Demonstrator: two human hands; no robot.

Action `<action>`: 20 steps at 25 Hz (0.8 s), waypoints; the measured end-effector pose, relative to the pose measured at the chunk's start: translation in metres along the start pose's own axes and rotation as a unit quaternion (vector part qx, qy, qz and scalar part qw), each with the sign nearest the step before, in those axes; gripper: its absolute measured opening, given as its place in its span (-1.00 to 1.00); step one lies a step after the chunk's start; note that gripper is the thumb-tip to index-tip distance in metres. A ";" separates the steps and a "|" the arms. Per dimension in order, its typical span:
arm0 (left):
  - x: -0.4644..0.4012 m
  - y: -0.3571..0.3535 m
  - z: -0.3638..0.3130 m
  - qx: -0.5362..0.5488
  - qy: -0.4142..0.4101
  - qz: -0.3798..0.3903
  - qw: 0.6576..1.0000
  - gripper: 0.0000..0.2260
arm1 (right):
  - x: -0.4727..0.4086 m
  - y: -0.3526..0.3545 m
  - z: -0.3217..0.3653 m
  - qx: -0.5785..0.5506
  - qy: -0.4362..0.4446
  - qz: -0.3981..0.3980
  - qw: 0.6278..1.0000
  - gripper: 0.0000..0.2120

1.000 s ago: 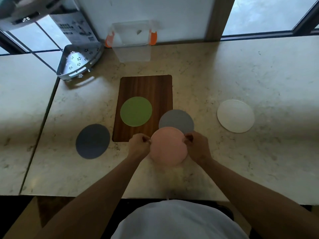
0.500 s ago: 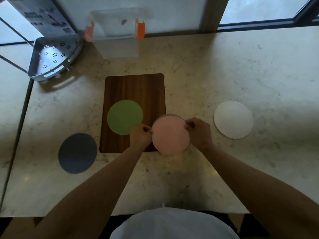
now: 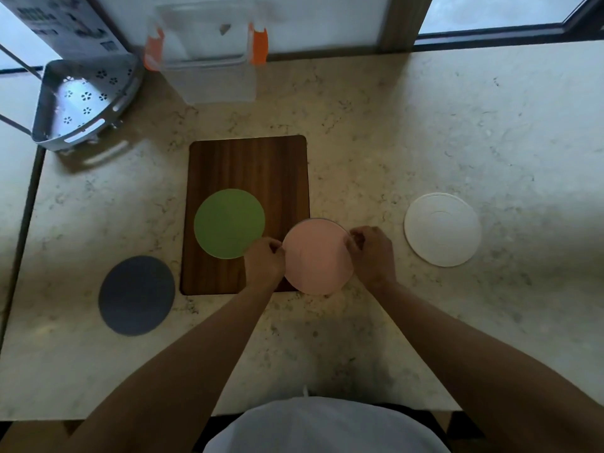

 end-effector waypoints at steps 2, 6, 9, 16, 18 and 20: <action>0.004 -0.002 -0.002 -0.012 -0.010 -0.011 1.000 -0.84 | 0.008 0.002 -0.001 0.034 -0.001 -0.007 0.999 -0.78; 0.016 -0.006 -0.004 -0.042 -0.037 -0.023 0.998 -0.84 | 0.021 0.004 0.001 0.084 0.007 -0.013 0.996 -0.73; 0.017 -0.007 -0.002 -0.034 -0.026 -0.026 0.999 -0.83 | 0.023 0.002 0.005 0.080 -0.034 -0.016 0.996 -0.76; 0.007 0.000 -0.006 0.029 0.103 -0.025 0.994 -0.87 | 0.015 0.005 0.000 -0.026 -0.130 -0.012 0.991 -0.86; 0.005 0.000 -0.013 0.036 0.114 -0.008 0.993 -0.85 | 0.011 0.013 -0.003 -0.051 -0.136 -0.018 0.989 -0.86; 0.003 -0.005 -0.031 0.043 0.083 0.011 0.996 -0.81 | 0.004 0.025 -0.009 -0.063 -0.135 -0.034 0.988 -0.85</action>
Point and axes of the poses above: each hand's wrist, its own x-axis away from the middle knuckle, its own y-axis out of the back of the hand, z = x × y, the point moved 5 cm from there along -x, towards the middle knuckle, and after that the axes turned 15 degrees about -z, right-handed, at the moved point
